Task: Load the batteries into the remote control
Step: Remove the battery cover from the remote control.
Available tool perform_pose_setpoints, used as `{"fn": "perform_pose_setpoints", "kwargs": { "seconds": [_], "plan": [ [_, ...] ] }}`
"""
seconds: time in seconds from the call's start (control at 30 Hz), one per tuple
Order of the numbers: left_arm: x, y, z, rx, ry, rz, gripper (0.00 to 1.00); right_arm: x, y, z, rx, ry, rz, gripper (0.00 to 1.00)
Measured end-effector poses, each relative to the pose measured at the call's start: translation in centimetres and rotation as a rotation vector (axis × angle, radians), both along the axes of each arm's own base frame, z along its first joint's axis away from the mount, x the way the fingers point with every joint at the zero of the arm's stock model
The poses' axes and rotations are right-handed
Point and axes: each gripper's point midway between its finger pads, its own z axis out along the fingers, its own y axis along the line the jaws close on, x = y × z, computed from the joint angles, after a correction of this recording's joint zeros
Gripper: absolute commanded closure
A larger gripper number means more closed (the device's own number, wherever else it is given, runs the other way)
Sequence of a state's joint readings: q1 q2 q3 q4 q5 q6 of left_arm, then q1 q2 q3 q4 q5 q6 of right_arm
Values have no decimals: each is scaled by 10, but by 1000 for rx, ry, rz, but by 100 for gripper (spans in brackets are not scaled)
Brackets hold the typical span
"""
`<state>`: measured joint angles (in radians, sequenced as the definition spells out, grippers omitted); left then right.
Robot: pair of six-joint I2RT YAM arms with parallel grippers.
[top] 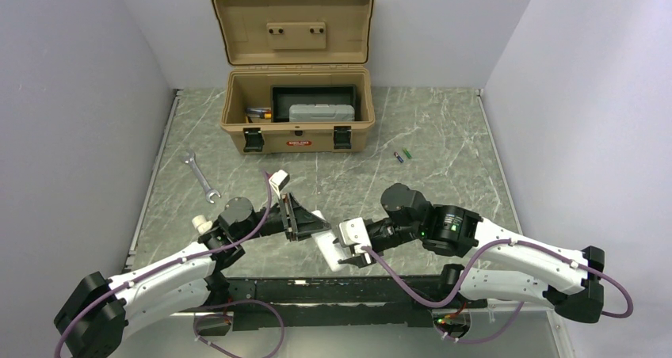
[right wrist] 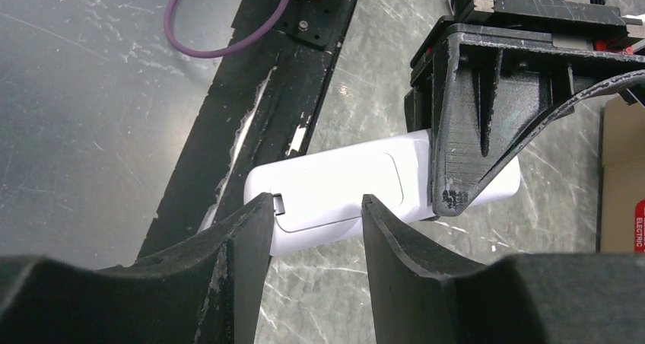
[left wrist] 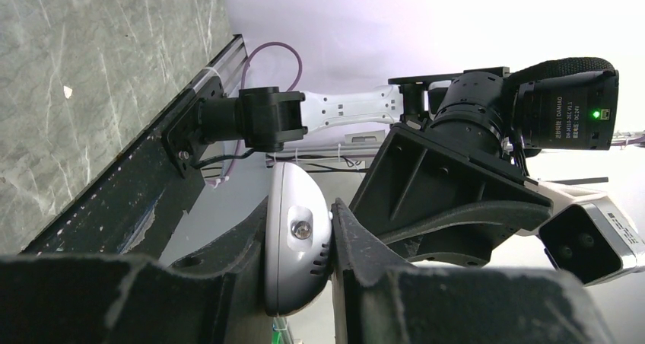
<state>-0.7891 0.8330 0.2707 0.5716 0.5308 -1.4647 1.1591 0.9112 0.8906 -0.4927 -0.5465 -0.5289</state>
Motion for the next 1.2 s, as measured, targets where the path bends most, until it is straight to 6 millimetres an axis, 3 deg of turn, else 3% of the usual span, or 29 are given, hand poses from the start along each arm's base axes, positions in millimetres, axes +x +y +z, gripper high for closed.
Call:
{"fn": "perform_pose_setpoints", "kwargs": {
  "seconds": [1.2],
  "plan": [
    [1, 0, -6, 21, 10, 7, 100, 7, -3, 3, 28, -31, -44, 53]
  ]
}}
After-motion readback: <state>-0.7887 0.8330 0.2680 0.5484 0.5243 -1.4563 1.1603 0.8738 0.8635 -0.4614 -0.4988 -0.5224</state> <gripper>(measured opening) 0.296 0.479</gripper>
